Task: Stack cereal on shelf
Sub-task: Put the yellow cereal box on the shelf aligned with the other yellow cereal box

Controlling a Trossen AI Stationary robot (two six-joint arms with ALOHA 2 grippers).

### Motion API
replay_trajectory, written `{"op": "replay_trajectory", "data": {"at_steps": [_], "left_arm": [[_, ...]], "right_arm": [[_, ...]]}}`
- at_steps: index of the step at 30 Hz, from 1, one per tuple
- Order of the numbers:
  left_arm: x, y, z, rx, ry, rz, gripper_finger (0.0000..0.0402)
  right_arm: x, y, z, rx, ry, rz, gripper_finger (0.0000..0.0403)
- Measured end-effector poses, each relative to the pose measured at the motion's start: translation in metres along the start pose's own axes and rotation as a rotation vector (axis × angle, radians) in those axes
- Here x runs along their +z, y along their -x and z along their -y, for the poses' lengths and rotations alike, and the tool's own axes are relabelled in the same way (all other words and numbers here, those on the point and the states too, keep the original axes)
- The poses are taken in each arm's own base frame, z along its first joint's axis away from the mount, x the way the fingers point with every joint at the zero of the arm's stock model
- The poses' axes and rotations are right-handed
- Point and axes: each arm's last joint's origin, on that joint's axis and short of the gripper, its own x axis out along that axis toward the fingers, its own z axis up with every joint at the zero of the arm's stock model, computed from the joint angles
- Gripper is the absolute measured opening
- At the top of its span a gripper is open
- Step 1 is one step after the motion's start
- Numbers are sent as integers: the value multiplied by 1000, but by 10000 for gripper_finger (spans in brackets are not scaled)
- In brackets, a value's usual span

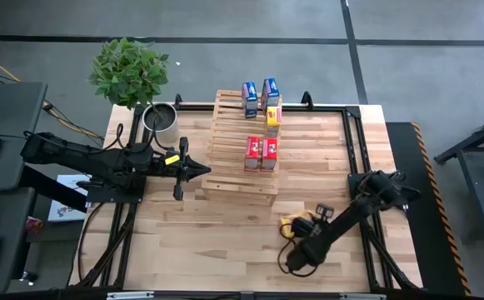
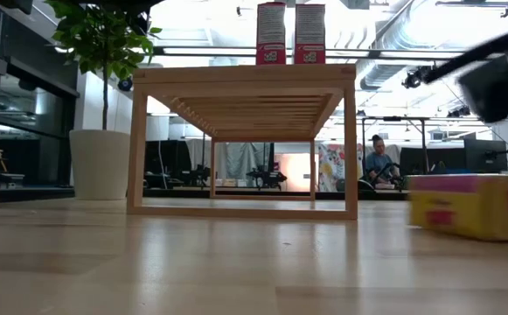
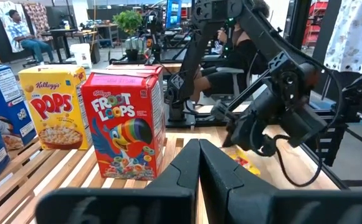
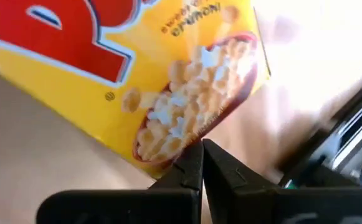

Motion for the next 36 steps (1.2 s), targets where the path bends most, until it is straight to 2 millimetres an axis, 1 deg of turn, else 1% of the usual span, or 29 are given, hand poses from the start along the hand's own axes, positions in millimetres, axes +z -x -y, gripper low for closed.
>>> {"op": "replay_trajectory", "data": {"at_steps": [2,4,7,9,11,12,14,19,23,26,29,32,34,36], "left_arm": [[0,0,0,0,0,0,0],[0,0,0,0,0,0,0],[0,0,0,0,0,0,0],[0,0,0,0,0,-1,0],[0,0,0,0,0,-1,0],[0,0,0,0,0,-1,0],[0,0,0,0,0,-1,0],[0,0,0,0,0,-1,0],[0,0,0,0,0,0,0],[1,0,0,0,1,9,0],[1,0,0,1,1,13,0],[1,0,0,1,1,13,0],[1,0,0,1,1,13,0],[1,0,0,1,1,13,0]], "right_arm": [[-1,9,7,-46,17,36,0],[-9,22,17,-38,5,73,0],[-24,41,36,60,-96,173,0],[-36,46,47,152,-156,249,0],[-45,46,58,248,-219,338,0],[-49,42,64,295,-245,387,0],[-55,30,73,387,-287,464,0],[-64,-22,92,581,-339,608,0],[-73,-49,105,725,-395,780,0],[-77,-64,108,809,-409,905,0],[-79,-78,106,869,-389,953,0],[-80,-88,103,909,-379,988,0],[-81,-91,102,923,-365,1009,0],[-81,-89,101,938,-354,1038,0]]}}
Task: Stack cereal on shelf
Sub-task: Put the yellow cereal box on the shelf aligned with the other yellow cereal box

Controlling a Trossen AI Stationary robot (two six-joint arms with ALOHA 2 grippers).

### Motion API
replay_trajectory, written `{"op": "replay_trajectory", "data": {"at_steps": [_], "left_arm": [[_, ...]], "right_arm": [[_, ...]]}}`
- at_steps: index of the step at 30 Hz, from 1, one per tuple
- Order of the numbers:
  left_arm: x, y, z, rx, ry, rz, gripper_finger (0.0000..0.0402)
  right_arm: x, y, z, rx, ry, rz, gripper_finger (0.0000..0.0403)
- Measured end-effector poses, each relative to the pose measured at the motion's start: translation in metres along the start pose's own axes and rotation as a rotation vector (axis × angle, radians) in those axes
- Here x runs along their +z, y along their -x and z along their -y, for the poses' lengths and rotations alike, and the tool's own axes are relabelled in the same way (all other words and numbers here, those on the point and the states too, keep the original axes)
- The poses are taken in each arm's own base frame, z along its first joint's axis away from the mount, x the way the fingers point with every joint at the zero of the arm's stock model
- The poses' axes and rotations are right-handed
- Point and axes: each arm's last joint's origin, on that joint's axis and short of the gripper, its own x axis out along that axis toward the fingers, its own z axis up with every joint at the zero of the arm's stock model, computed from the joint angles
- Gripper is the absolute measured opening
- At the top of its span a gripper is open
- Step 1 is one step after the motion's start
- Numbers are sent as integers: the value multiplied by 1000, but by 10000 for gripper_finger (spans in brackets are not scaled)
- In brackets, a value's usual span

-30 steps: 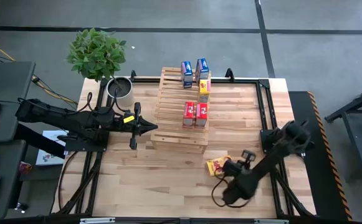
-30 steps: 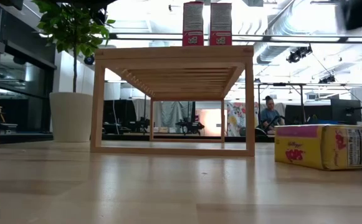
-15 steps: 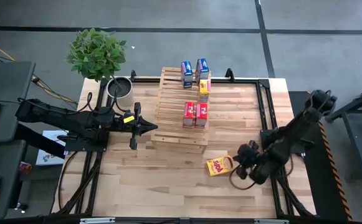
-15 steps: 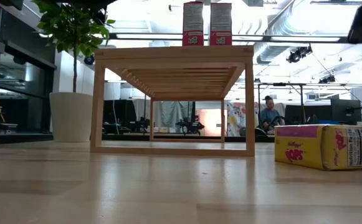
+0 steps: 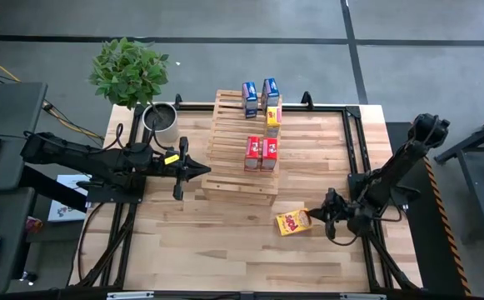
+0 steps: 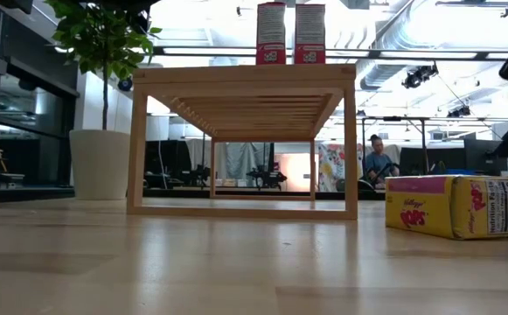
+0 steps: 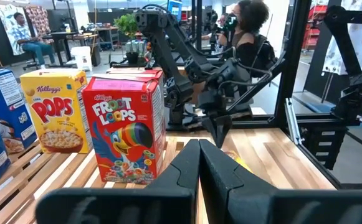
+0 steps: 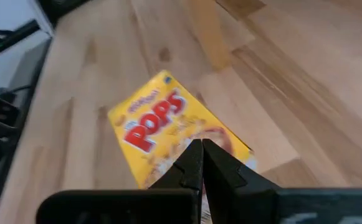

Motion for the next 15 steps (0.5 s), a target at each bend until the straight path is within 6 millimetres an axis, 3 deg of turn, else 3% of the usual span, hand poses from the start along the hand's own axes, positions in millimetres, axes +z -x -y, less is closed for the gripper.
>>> {"op": "replay_trajectory", "data": {"at_steps": [6,15], "left_arm": [[0,0,0,0,0,-2,0],[-1,0,0,0,-1,-7,0]], "right_arm": [[0,1,-8,69,41,14,0],[-17,-8,-2,-9,126,-39,0]]}}
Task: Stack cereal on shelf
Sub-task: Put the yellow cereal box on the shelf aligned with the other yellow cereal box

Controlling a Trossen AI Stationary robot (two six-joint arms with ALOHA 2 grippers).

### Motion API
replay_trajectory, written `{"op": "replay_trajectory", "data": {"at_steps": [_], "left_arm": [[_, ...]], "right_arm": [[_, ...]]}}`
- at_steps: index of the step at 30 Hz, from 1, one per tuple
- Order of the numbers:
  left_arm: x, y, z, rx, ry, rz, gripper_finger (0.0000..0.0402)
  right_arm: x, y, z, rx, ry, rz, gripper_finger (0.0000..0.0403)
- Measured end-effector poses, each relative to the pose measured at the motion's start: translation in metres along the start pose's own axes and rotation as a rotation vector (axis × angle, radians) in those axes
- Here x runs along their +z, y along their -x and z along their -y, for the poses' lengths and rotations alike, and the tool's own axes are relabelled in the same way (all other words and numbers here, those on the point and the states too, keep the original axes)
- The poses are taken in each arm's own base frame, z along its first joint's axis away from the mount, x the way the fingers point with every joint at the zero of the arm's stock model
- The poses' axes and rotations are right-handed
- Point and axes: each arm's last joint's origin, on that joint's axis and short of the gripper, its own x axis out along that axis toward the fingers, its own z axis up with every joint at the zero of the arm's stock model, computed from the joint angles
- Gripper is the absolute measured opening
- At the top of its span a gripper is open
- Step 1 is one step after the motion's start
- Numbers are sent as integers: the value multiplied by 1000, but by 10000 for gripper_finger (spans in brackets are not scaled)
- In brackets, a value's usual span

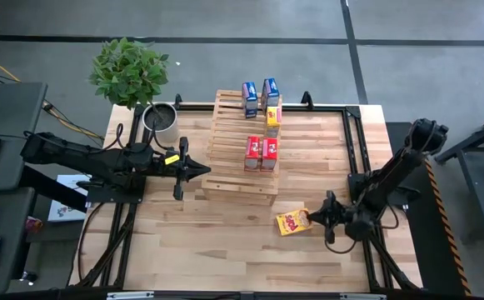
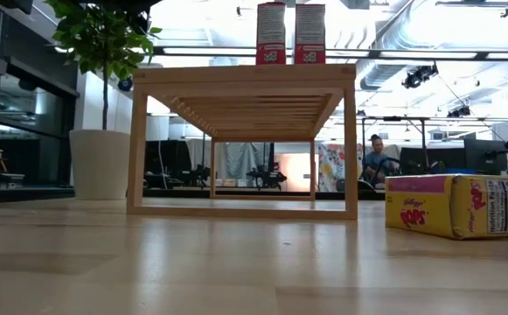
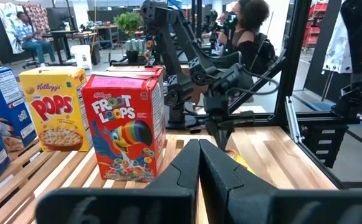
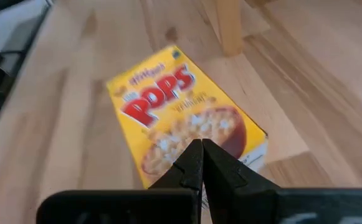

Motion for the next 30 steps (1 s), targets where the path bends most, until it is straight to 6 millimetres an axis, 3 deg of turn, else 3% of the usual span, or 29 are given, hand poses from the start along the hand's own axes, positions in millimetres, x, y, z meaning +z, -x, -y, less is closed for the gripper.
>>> {"op": "replay_trajectory", "data": {"at_steps": [8,17,30], "left_arm": [[0,0,0,0,0,0,0],[0,0,0,0,0,0,0],[0,0,0,1,0,0,0]], "right_arm": [[-6,-4,0,-15,-9,-29,0],[-7,4,-2,32,21,-50,0],[-13,8,9,-59,50,-102,0]]}}
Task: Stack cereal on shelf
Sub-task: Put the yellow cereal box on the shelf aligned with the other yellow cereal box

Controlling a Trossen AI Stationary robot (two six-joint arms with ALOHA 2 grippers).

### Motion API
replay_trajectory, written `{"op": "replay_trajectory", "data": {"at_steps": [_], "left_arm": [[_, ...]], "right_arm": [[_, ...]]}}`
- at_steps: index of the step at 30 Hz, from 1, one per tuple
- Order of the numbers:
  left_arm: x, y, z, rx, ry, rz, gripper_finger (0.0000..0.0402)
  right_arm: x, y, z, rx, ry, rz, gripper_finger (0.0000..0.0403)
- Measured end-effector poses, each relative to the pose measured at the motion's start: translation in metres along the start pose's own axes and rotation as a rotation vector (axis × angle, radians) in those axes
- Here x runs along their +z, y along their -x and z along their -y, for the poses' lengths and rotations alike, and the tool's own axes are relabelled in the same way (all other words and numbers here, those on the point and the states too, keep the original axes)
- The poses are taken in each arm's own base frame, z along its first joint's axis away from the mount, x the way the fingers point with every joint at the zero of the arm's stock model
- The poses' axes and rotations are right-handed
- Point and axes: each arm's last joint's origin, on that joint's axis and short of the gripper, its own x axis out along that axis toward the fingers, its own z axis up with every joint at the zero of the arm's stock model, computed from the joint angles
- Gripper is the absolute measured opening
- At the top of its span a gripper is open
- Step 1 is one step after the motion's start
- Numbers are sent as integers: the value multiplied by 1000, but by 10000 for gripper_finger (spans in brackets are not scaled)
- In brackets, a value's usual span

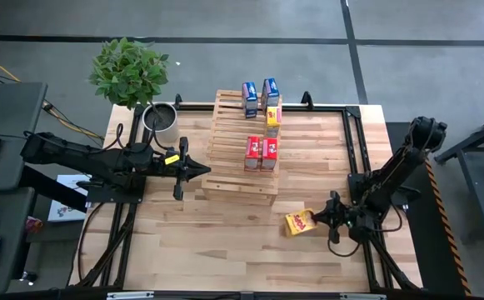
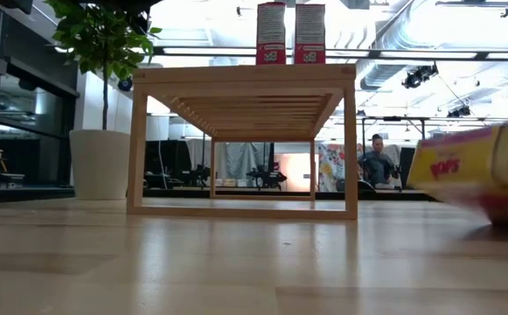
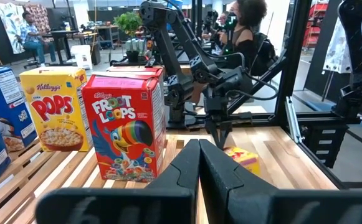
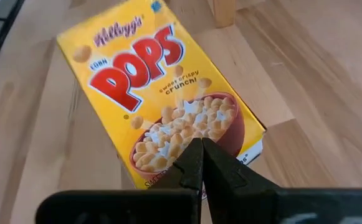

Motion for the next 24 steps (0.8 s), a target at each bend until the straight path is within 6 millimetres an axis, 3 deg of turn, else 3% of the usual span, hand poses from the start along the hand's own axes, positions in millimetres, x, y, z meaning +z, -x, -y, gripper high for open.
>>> {"op": "replay_trajectory", "data": {"at_steps": [12,24], "left_arm": [[-1,-3,0,3,0,-1,0],[-10,-22,3,4,-27,-3,0]], "right_arm": [[-2,12,10,-17,-35,-57,0],[0,13,11,-24,-54,-18,0]]}}
